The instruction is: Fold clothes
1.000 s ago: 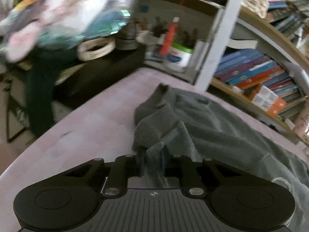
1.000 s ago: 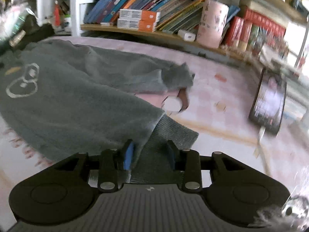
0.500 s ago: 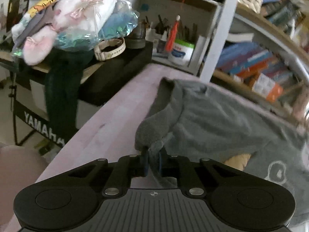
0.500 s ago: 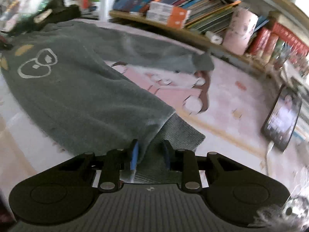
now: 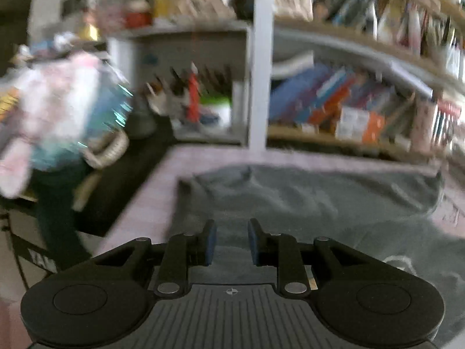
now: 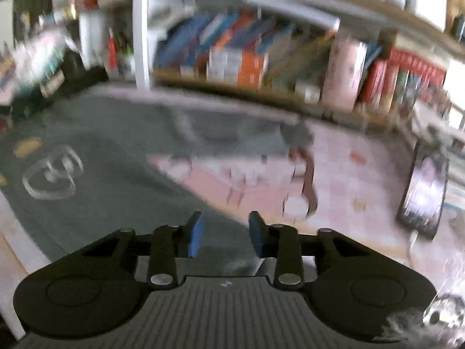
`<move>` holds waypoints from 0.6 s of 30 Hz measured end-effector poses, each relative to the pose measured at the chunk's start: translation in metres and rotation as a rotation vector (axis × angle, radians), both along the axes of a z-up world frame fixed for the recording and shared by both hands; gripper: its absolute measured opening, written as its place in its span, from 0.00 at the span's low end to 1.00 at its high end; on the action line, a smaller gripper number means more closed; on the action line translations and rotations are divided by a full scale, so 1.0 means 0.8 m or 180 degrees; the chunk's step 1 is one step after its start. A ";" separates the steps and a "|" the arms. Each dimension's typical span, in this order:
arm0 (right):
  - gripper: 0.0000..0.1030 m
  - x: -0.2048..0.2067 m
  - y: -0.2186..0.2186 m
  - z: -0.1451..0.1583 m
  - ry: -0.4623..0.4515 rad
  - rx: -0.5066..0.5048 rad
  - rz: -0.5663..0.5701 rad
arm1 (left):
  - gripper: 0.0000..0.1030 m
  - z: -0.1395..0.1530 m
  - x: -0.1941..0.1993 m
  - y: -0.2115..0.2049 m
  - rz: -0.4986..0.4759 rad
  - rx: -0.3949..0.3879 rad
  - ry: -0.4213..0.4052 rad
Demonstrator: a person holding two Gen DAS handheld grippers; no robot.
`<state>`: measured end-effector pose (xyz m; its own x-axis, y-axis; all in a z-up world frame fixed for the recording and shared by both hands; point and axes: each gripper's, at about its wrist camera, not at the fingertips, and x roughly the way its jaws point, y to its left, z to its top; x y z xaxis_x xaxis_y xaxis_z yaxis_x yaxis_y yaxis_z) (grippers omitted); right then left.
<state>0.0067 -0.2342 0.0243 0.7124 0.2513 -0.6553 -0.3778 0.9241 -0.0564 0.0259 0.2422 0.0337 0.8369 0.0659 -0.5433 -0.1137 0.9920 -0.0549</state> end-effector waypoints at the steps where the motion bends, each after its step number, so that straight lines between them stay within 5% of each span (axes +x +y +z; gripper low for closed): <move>1: 0.26 -0.001 -0.002 -0.008 0.0079 -0.0044 0.0007 | 0.23 -0.008 0.005 0.001 -0.0010 0.0008 0.0091; 4: 0.26 -0.024 -0.019 -0.015 0.0252 -0.0061 0.0145 | 0.23 -0.037 0.021 0.005 -0.0029 0.0021 0.0407; 8: 0.26 -0.041 -0.027 -0.008 0.0417 -0.0131 0.0253 | 0.23 -0.027 0.014 -0.004 -0.0276 0.0174 0.0521; 13: 0.28 -0.037 -0.014 -0.007 0.0419 -0.0200 0.0213 | 0.23 0.011 0.048 -0.040 -0.0600 0.0517 0.0305; 18: 0.29 -0.040 -0.016 -0.011 0.0406 -0.0214 0.0184 | 0.23 0.017 0.139 -0.089 -0.0975 0.0667 0.0299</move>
<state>-0.0252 -0.2467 0.0156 0.6079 0.2420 -0.7562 -0.4383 0.8965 -0.0655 0.1373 0.1709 0.0472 0.7822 -0.0618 -0.6200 0.1950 0.9694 0.1493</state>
